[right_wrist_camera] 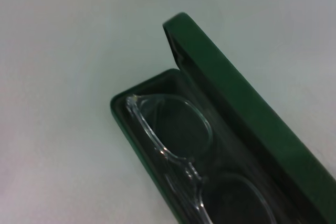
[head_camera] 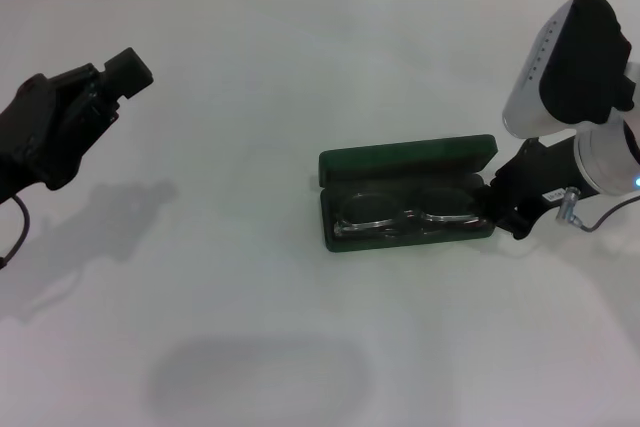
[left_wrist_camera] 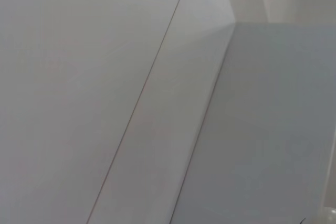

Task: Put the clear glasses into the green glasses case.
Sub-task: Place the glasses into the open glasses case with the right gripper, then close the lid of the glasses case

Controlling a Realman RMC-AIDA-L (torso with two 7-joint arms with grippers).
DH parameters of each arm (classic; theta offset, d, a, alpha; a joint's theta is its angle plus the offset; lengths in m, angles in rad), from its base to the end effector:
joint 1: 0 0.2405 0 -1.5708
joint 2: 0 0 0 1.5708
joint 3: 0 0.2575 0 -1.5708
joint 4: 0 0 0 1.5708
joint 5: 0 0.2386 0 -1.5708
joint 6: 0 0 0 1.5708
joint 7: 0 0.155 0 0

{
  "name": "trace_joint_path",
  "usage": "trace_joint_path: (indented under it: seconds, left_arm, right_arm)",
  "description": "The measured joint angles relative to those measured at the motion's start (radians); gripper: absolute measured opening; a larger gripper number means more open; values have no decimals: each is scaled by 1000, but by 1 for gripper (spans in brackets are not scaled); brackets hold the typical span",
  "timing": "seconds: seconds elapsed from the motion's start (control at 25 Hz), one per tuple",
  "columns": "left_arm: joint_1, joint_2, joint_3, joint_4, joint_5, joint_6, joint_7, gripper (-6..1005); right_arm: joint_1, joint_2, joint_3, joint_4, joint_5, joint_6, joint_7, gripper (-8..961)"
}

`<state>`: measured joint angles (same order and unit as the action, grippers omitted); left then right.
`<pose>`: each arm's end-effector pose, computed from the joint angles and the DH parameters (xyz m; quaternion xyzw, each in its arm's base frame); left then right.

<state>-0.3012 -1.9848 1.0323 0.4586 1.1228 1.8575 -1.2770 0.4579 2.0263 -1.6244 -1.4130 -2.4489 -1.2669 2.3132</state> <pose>-0.2800 0.2884 0.0404 -0.8072 -0.2051 -0.5374 0.1323 0.1771 0.3751 -0.0393 -0.9616 0.1508 -0.1335 0.1865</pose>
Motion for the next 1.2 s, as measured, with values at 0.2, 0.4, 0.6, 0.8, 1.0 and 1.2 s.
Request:
trace_joint_path:
  seconds: [0.2, 0.4, 0.6, 0.8, 1.0, 1.2]
  left_arm:
    - [1, 0, 0, 9, -1, 10, -8, 29]
    - [-12, 7, -5, 14, -12, 30, -37, 30]
    - [-27, 10, -8, 14, -8, 30, -59, 30]
    - [-63, 31, -8, 15, -2, 17, -118, 31]
    - [-120, 43, -4, 16, 20, -45, -168, 32]
    - [-212, 17, -2, 17, 170, -182, -228, 33]
  right_arm:
    - [-55, -1, 1, -107, 16, -39, 9, 97]
    - [-129, 0, 1, -266, 26, -100, 10, 97]
    - [-183, -2, 23, -339, 66, -138, 6, 98]
    - [-234, -3, 177, -441, 132, -201, 1, 98]
    - [-260, -5, 534, -480, 372, -319, -33, 97]
    - [-257, -8, 998, -340, 689, -405, -73, 97]
